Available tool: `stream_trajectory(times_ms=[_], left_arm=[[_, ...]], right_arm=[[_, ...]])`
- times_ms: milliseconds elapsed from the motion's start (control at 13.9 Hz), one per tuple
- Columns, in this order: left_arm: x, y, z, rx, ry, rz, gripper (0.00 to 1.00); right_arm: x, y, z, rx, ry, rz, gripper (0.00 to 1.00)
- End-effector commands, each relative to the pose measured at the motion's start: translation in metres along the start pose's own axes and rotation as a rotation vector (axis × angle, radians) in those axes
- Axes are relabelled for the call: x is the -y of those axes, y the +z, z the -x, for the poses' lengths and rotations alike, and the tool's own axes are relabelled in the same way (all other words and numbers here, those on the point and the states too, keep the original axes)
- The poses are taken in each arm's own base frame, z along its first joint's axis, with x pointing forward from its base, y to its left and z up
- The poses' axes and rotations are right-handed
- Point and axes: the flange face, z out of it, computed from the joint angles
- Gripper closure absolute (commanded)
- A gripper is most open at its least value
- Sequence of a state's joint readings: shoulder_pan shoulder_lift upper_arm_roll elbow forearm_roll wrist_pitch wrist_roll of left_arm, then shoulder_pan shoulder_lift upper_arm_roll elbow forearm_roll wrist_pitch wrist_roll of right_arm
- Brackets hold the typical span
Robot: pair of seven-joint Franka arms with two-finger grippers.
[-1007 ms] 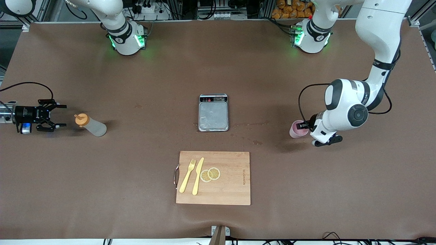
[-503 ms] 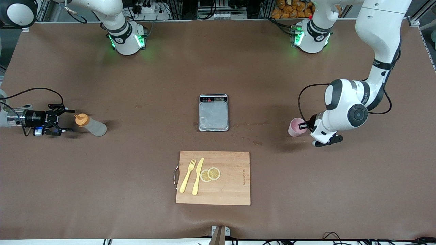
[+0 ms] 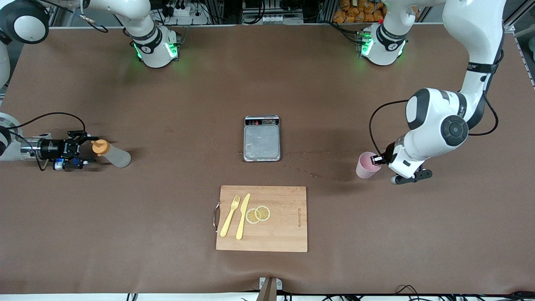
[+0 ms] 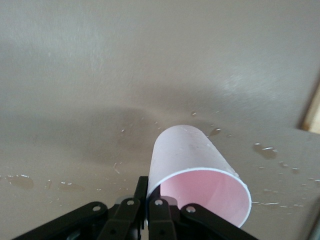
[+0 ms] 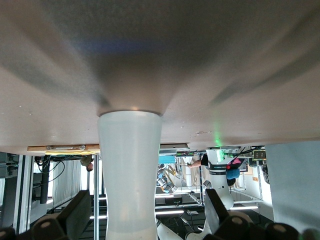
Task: Add sauce to pink cup with both arms
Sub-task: 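Lift the cup with the left gripper while the right gripper grasps the bottle, then set the cup on the scale while the right gripper carries the bottle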
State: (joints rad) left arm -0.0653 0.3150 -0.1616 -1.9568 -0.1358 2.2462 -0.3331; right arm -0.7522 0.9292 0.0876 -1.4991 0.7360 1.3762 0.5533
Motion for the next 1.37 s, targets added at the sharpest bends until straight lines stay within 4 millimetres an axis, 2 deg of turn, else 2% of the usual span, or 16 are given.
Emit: stream_trajectory(times_ms=[0, 144, 431, 575, 791, 935, 1078, 1150, 1294], left_arm=[[-0.022, -0.02, 0.012, -0.02, 0.008, 0.009, 1.0], [-0.047, -0.023, 0.024, -0.015, 0.028, 0.019, 1.0], [-0.074, -0.041, 0.028, -0.003, 0.0, 0.024, 1.0], [-0.091, -0.053, 0.032, 0.002, -0.015, 0.025, 1.0], [-0.123, -0.048, 0.051, 0.016, -0.026, 0.02, 1.0], [-0.147, -0.064, 0.055, -0.008, -0.076, 0.049, 1.0], [-0.177, -0.061, 0.069, -0.006, -0.126, 0.052, 1.0], [-0.183, -0.057, 0.073, 0.001, -0.146, 0.052, 1.0], [-0.21, -0.054, 0.083, 0.008, -0.171, 0.065, 1.0]], right_arm=[[0.012, 0.005, 0.001, 0.013, -0.017, -0.003, 0.0], [0.022, 0.019, 0.004, 0.001, -0.026, 0.018, 0.0], [0.033, 0.031, 0.0, -0.04, -0.036, 0.02, 0.0], [0.033, 0.033, -0.003, -0.036, -0.029, 0.021, 0.0], [0.033, 0.04, -0.012, -0.035, -0.025, 0.021, 0.0], [0.035, 0.047, -0.014, -0.035, -0.024, 0.028, 0.0], [0.037, 0.054, -0.013, -0.03, -0.019, 0.041, 0.0], [0.037, 0.055, -0.012, -0.026, -0.014, 0.045, 0.0], [0.038, 0.061, -0.012, -0.02, -0.012, 0.054, 0.0]])
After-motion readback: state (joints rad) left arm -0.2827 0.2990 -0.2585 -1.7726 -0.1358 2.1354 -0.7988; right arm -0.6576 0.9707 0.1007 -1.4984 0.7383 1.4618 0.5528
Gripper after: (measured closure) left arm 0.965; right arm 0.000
